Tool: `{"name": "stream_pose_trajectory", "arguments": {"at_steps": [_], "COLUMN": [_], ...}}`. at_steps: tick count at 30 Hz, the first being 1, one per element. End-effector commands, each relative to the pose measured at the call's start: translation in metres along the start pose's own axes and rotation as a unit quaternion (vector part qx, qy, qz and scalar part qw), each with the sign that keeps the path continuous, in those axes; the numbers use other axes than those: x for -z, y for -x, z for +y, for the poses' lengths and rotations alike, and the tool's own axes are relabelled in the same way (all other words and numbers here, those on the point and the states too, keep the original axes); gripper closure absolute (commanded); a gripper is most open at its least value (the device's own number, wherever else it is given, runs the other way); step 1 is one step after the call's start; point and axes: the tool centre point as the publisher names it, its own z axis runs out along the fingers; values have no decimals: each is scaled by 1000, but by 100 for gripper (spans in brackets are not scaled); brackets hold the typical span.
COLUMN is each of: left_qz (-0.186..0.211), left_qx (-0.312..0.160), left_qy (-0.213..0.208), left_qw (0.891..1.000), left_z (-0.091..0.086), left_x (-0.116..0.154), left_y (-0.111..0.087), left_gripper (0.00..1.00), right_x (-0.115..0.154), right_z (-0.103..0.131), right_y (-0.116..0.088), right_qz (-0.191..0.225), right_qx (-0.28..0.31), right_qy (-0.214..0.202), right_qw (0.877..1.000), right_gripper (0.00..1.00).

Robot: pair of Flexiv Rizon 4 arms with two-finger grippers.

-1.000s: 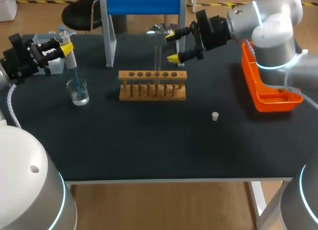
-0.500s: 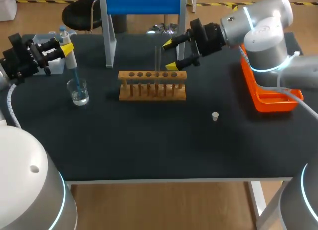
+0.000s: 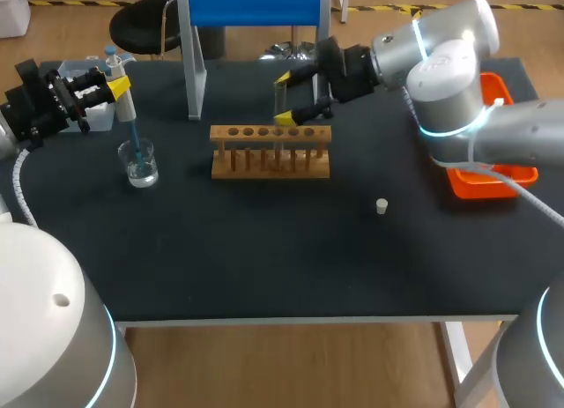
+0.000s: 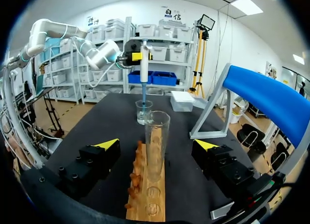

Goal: Invert the test tube, pick up the pipette, mount the tip to pipette, aspirate from beaker and dispense into the tube, eject the tip, return the pipette, and cap with the stopper.

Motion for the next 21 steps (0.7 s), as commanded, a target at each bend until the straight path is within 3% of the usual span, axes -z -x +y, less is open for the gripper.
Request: {"name": "stream_pose_trajectory", "arguments": {"at_steps": [1, 21], "left_qz": [0, 0], "left_qx": [0, 0], "left_qy": [0, 0], "left_qw": [1000, 1000], "left_z": [0, 0], "left_x": [0, 0], "left_y": [0, 0], "left_gripper": [100, 100], "right_x": [-7, -23], "right_z": [3, 6], "right_y": [-5, 2], "right_qz": [-10, -16], "right_qx": [0, 14], "right_qy": [-3, -37], "right_qw": [1000, 999], "right_gripper": [0, 0]}}
